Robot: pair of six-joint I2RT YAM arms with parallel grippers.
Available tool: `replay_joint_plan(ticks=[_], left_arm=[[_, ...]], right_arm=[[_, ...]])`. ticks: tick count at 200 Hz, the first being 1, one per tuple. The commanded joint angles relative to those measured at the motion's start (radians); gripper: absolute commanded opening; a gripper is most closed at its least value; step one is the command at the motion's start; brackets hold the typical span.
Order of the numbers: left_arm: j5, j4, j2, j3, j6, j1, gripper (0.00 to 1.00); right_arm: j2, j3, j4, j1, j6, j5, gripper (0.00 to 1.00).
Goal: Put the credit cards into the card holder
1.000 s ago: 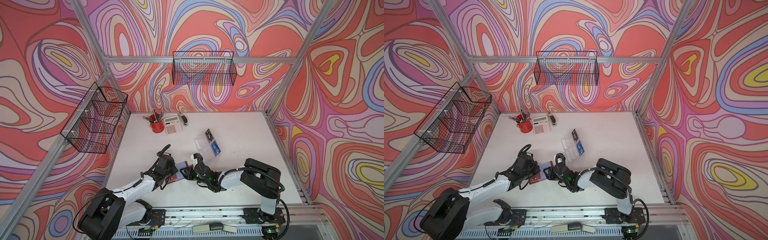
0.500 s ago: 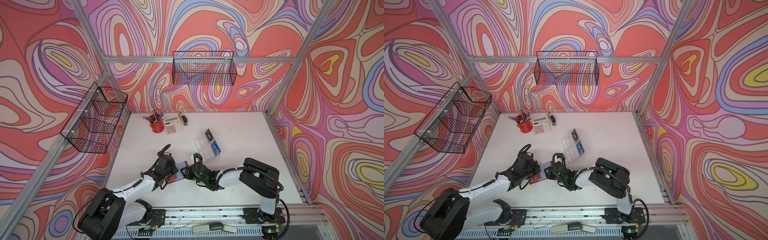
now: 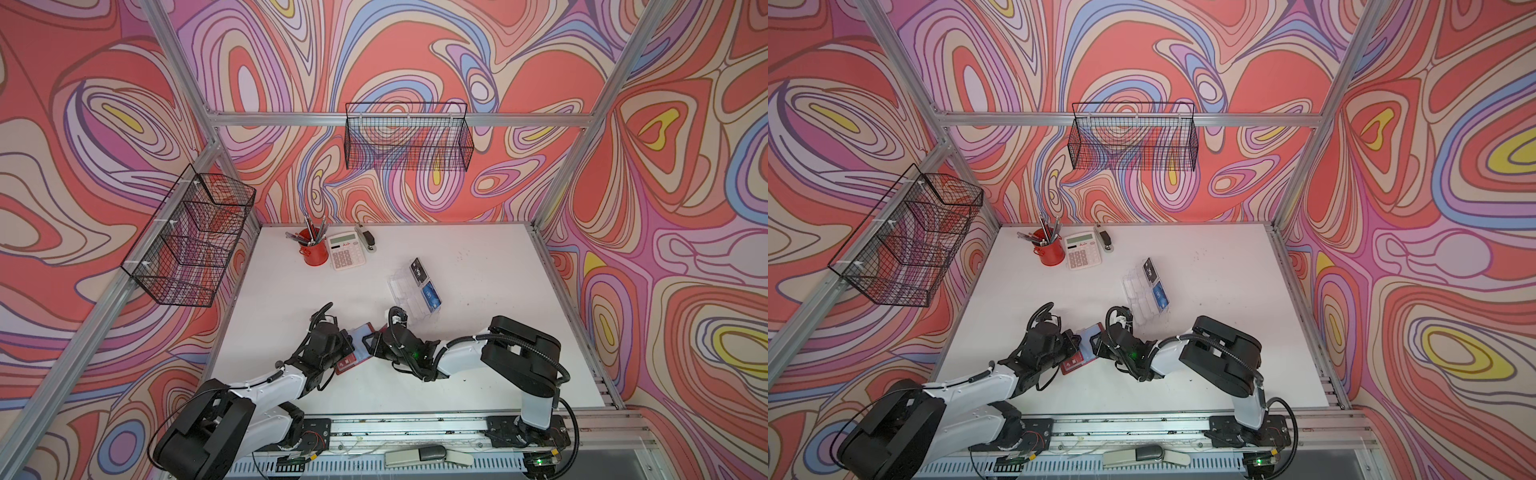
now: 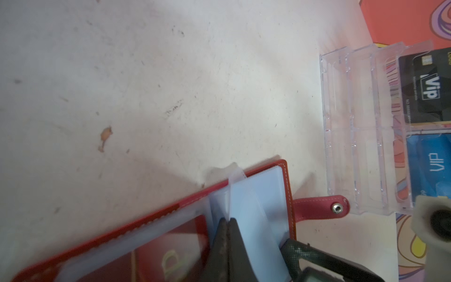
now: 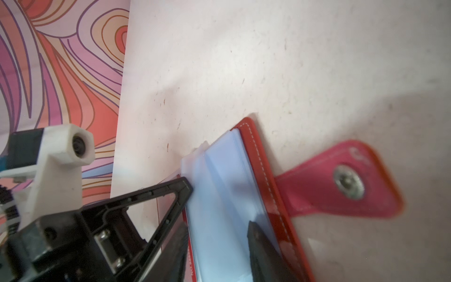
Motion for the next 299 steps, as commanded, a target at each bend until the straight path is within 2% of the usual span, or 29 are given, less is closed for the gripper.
replay_joint_plan(ticks=[1,36,121,189,208,264,294,299], left_arm=[[0.06,0.11,0.024,-0.002,-0.006,0.002,0.0],[0.054,0.096,0.019,0.002,0.005,0.002,0.0],[0.041,0.011,0.0,0.033,0.02,0.002,0.0],[0.036,-0.01,-0.025,0.034,0.025,0.002,0.0],[0.04,-0.006,-0.024,0.034,0.027,0.002,0.0],[0.047,0.0,-0.016,0.036,0.027,0.002,0.0],[0.039,-0.051,-0.026,0.057,0.032,0.003,0.0],[0.036,-0.074,-0.035,0.065,0.041,0.004,0.05]], right_arm=[[-0.015,-0.046,-0.004,-0.002,0.049,-0.003,0.45],[-0.024,-0.058,0.031,-0.002,0.053,-0.027,0.46],[-0.026,-0.103,0.239,-0.001,0.071,-0.12,0.46],[-0.066,-0.094,0.052,-0.003,0.033,-0.019,0.46],[-0.06,-0.084,0.038,-0.006,0.016,-0.034,0.46],[0.003,-0.034,0.129,-0.008,-0.013,-0.134,0.36],[-0.015,-0.036,0.168,-0.006,-0.031,-0.136,0.33],[-0.019,-0.036,0.171,-0.006,-0.039,-0.135,0.32]])
